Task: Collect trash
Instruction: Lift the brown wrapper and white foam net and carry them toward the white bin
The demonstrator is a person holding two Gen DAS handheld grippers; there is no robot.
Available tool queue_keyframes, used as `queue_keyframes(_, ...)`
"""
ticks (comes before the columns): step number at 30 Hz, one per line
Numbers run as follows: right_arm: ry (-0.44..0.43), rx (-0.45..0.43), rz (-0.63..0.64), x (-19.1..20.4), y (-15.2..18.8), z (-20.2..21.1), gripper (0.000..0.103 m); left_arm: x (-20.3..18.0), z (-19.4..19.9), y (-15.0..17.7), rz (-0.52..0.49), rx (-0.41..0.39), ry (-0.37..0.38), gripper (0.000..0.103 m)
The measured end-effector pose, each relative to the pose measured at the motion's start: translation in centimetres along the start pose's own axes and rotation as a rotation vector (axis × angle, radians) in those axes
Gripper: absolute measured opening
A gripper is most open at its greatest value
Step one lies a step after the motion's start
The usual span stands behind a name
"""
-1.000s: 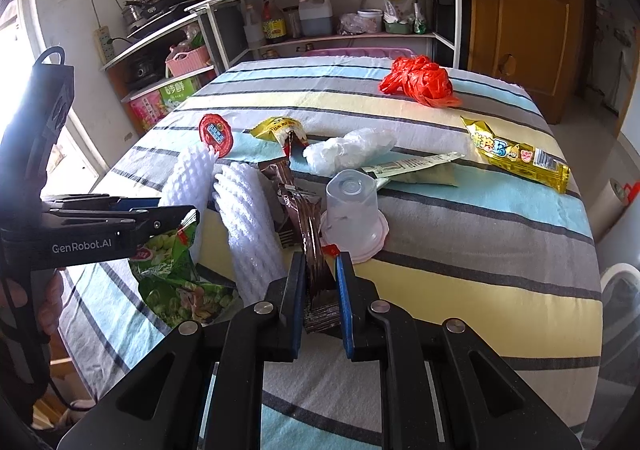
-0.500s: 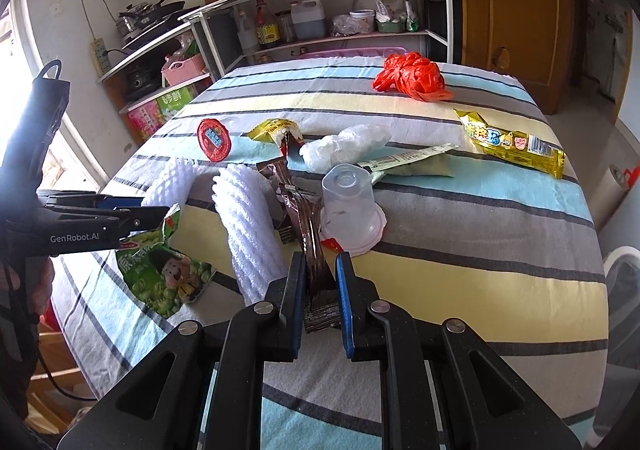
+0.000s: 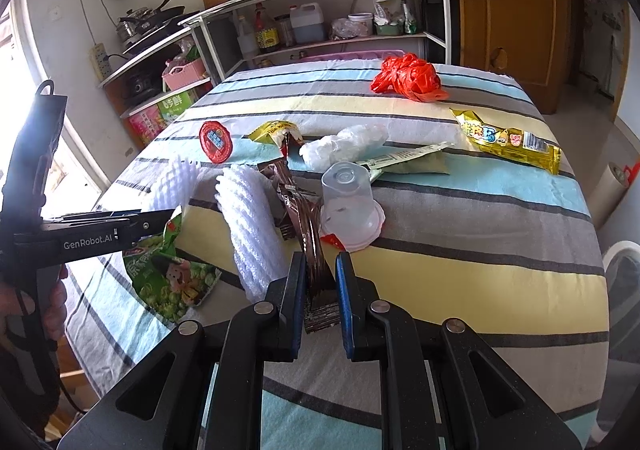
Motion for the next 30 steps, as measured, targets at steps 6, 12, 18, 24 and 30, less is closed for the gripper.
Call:
queue_keyframes(6,-0.004,-0.027,-0.022,-0.3,-0.3,1.1,0.015,-0.4,1.9,-0.2,-0.027,-0.028,-0.015,0.028)
queue_keyframes(12,-0.006,-0.058,-0.02,0.0,-0.6,2.3,0.015,-0.5,4.2,-0.7,-0.042,-0.087,-0.043,0.028)
queue_keyframes(18,0.017,-0.107,-0.031,0.1,-1.0,3.8,0.015,-1.8,5.9,-0.7,-0.068,-0.15,-0.005,0.028)
queue_keyframes(24,0.066,-0.159,-0.051,-0.6,-1.1,5.9,0.015,-5.2,7.3,-1.1,-0.137,-0.212,0.078,0.028)
queue_keyframes(30,0.138,-0.2,-0.086,-2.3,-1.2,8.3,0.015,-9.4,7.4,-1.1,-0.202,-0.216,0.175,0.028)
Point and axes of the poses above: each gripper's, at about its wrist camera, not at the fingertips, and z roughly against the way its jaws point, x to its left, y to its underside, the point moved 4 cm from there along -z, roughly the way its jaws point, and after that the axes turned 13 degrees about -x, right-handed, at the moved point
